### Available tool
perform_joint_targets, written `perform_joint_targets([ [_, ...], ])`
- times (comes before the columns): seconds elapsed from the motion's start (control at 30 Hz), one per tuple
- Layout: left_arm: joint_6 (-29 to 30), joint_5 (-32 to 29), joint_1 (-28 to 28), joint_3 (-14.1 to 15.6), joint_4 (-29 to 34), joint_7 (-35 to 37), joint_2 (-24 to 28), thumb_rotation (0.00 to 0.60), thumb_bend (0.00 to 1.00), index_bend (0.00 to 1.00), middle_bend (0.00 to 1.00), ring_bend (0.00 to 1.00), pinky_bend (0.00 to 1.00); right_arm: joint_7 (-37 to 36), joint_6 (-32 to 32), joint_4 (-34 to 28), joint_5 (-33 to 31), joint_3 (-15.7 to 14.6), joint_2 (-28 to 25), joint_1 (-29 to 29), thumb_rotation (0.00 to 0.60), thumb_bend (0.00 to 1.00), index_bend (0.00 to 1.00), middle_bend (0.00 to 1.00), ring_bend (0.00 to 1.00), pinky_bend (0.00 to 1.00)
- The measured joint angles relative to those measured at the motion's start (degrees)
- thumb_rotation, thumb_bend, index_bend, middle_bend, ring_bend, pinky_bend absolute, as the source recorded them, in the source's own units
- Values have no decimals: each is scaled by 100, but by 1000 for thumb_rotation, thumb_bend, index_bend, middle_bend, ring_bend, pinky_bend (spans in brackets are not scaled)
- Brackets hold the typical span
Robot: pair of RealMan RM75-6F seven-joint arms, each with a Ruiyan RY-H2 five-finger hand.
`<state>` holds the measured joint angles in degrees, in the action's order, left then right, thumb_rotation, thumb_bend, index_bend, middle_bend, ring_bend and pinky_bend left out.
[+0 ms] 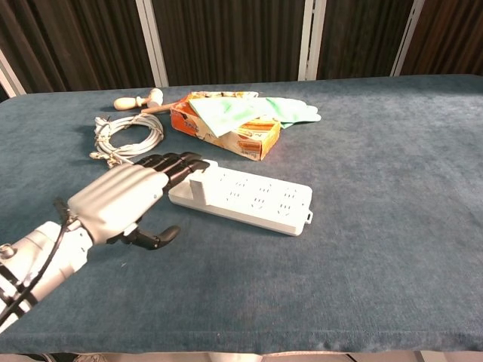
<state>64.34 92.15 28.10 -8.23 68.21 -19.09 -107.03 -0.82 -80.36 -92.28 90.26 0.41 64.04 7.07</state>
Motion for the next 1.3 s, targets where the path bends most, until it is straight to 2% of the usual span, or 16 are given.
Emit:
perform_joint_targets([
  [0.3, 260, -151, 414, -199, -1251, -116, -906, 600, 369, 0, 0, 0, 102, -169, 113, -45, -19, -47, -125, 34, 600, 100, 0, 0, 0, 0],
  [0.5, 403, -210, 634, -238, -1784, 14, -1301, 600, 366, 0, 0, 0, 111, -226, 109, -64, -4, -66, -169, 32, 600, 100, 0, 0, 0, 0],
  [0.9, 197, -535, 979, -344, -2295, -182, -1709, 600, 364, 3, 15, 12, 125, -343, 99, -53, 19, -89, -224, 30, 600, 100, 0, 0, 0, 0],
  [1.3, 192, -722, 1121, -365, -2381, -213, -1746, 600, 419, 126, 206, 186, 190, -345, 105, -43, 42, -116, -241, 28, 600, 100, 0, 0, 0, 0],
])
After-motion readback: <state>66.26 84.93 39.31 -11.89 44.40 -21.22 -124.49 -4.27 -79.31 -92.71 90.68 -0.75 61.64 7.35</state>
